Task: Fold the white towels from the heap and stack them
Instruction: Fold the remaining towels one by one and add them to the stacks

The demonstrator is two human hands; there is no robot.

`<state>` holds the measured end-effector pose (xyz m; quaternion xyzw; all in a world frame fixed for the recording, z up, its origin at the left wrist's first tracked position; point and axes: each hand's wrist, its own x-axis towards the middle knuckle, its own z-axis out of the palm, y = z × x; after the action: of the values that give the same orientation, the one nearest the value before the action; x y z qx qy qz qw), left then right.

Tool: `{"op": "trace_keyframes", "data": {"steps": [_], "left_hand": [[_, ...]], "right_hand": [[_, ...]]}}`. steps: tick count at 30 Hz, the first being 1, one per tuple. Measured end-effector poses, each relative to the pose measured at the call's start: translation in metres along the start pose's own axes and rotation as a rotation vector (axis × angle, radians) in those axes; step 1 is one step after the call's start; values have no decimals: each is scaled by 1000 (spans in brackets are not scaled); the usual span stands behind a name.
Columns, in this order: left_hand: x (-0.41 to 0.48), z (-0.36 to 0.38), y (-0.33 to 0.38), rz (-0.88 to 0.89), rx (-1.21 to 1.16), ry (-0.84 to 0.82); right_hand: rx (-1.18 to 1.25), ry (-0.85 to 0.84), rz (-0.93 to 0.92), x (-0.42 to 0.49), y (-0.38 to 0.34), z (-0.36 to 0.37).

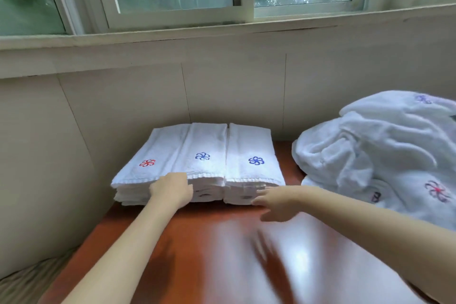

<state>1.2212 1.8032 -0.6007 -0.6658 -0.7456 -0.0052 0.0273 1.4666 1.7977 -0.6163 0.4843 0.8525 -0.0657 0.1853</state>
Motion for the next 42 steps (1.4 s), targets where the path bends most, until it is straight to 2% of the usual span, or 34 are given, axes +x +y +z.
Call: {"op": "trace_keyframes", "data": {"steps": [2, 8, 15, 20, 22, 25, 27, 30, 34, 38, 42], "left_hand": [[-13, -2, 14, 40, -69, 43], [-39, -14, 85, 192, -179, 25], [-46, -35, 187, 366, -258, 46], [-40, -36, 260, 429, -245, 62], [-35, -35, 289, 446, -304, 3], [-25, -34, 335, 437, -664, -209], [-20, -39, 366, 399, -854, -343], [-11, -43, 411, 375, -992, -447], [-4, -42, 448, 313, -1148, -568], [8, -37, 452, 134, -1367, -428], [14, -29, 412, 17, -1424, -330]], "right_hand": [[-12, -6, 42, -25, 13, 2], [107, 49, 302, -111, 77, 15], [277, 260, 560, -199, 166, 34], [327, 389, 685, -222, 220, 48], [381, 474, 698, -217, 233, 55], [411, 621, 717, -198, 250, 57], [366, 658, 776, -181, 259, 57], [318, 698, 850, -155, 276, 58], [376, 707, 760, -141, 283, 62], [511, 727, 407, -138, 265, 66], [807, 713, 162, -152, 232, 65]]}}
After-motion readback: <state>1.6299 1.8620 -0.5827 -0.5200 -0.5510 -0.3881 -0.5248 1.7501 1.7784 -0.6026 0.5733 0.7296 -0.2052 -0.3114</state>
